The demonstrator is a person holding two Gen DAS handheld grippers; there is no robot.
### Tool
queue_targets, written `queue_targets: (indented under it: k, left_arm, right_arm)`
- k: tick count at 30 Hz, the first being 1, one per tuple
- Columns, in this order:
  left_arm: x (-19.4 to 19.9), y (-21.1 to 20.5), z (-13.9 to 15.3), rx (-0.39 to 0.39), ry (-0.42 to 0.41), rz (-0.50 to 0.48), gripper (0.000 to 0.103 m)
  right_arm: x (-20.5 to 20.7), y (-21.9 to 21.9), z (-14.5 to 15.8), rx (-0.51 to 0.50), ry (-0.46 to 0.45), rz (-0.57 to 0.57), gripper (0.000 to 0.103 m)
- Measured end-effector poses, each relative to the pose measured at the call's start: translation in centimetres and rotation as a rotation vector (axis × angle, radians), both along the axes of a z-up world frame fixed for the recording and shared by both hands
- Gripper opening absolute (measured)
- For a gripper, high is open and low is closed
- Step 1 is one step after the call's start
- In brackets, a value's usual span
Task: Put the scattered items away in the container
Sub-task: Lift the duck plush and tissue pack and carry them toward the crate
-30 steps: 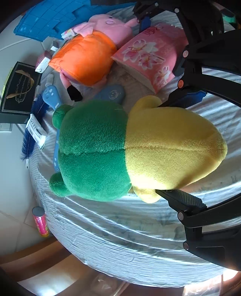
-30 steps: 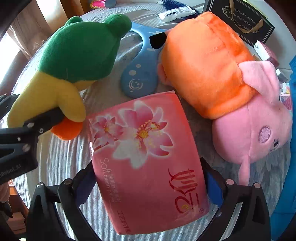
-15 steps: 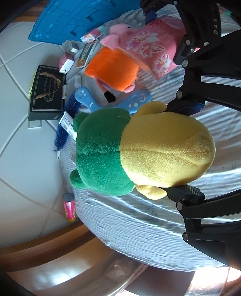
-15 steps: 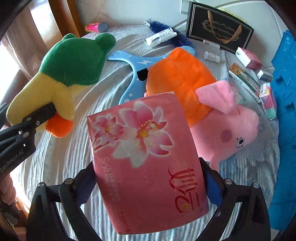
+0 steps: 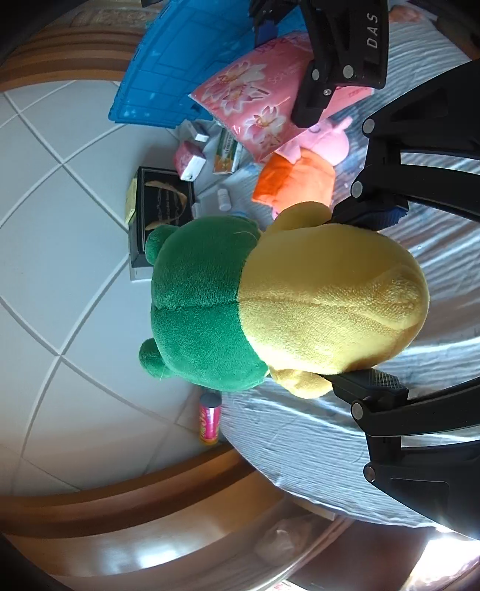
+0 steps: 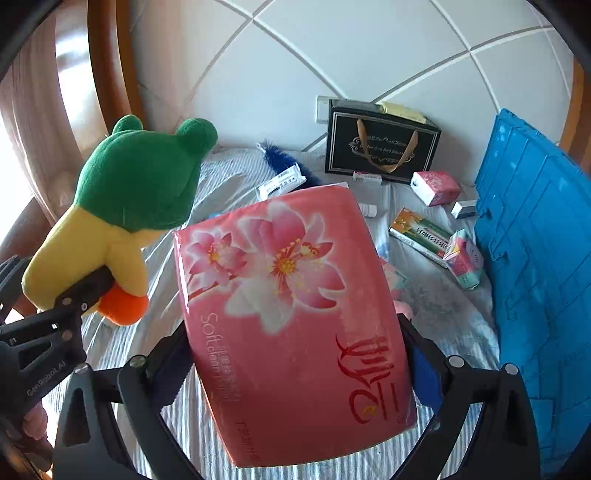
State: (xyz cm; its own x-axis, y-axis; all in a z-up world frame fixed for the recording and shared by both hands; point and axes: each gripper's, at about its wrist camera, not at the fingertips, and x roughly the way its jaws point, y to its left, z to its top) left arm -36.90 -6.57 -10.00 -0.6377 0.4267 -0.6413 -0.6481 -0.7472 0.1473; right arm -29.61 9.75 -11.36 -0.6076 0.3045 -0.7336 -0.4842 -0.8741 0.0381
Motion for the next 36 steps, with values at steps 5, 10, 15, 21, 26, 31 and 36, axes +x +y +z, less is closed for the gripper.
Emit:
queue_targets:
  k: [5, 10, 15, 21, 26, 31, 36]
  left_arm:
    - [3.1, 2.1, 3.2, 0.063, 0.052, -0.083, 0.060]
    - [7.3, 6.2, 6.8, 0.130, 0.103, -0.156, 0.060]
    - [12.8, 13.1, 10.1, 0.195, 0.159, -0.213, 0.061]
    - [20.8, 23.6, 13.3, 0.263, 0.165, -0.272, 0.061]
    - [26.7, 32.2, 14.7, 0.250, 0.134, -0.330, 0.061]
    - [30.4, 39.3, 14.9, 0.172, 0.132, -0.364, 0.061]
    - [31.8, 43.5, 14.0, 0.110, 0.103, -0.377, 0.061]
  right_arm:
    - [4.3, 1.7, 5.5, 0.073, 0.100, -0.094, 0.099]
    - [10.7, 5.7, 11.4, 0.152, 0.201, -0.186, 0.099]
    - [18.9, 11.7, 16.2, 0.239, 0.252, -0.260, 0.099]
    - [28.1, 20.7, 19.0, 0.328, 0.216, -0.319, 0.099]
    - [33.3, 28.8, 19.6, 0.304, 0.161, -0.367, 0.099]
    - [35.1, 35.0, 19.5, 0.265, 0.113, -0.393, 0.099]
    - [34.9, 39.6, 18.0, 0.230, 0.068, -0.401, 0.099]
